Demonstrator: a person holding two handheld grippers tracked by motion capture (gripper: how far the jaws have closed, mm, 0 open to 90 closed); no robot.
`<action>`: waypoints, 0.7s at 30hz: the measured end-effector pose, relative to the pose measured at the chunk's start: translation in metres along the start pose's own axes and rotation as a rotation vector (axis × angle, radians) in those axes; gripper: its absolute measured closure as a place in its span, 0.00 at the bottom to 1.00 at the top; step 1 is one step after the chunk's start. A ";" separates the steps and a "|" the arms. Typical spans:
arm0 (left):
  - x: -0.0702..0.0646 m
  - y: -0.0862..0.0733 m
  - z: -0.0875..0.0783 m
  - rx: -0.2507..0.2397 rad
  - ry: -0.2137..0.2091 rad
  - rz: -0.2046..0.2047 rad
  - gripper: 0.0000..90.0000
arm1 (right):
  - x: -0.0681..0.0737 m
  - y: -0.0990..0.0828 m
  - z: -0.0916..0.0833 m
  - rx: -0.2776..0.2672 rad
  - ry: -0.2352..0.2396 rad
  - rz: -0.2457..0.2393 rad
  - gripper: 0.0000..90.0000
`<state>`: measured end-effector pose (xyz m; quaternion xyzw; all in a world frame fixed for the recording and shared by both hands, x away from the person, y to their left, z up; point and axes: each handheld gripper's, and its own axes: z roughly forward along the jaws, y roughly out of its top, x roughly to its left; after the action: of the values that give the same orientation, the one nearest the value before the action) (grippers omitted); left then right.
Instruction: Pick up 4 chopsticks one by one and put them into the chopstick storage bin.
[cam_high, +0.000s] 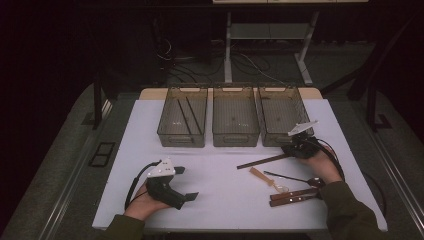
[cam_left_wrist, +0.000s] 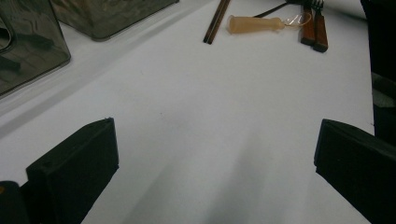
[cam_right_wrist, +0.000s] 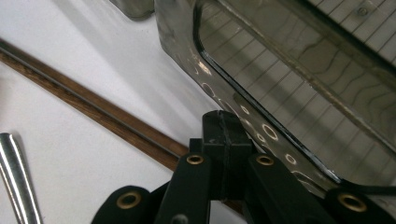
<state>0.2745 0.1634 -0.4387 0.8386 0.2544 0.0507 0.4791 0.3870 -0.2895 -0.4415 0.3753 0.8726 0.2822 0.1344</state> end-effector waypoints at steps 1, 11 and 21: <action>0.000 0.000 0.000 0.001 0.000 0.000 0.00 | 0.000 0.000 0.000 0.000 0.001 0.005 1.00; 0.000 0.000 0.000 0.003 -0.002 0.002 0.00 | -0.001 -0.006 -0.004 0.000 0.015 0.025 1.00; 0.000 0.000 0.000 0.004 -0.001 0.001 0.00 | -0.003 -0.014 -0.012 0.014 0.019 0.032 1.00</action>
<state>0.2744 0.1630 -0.4388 0.8397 0.2537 0.0500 0.4775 0.3752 -0.3043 -0.4402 0.3876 0.8696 0.2818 0.1190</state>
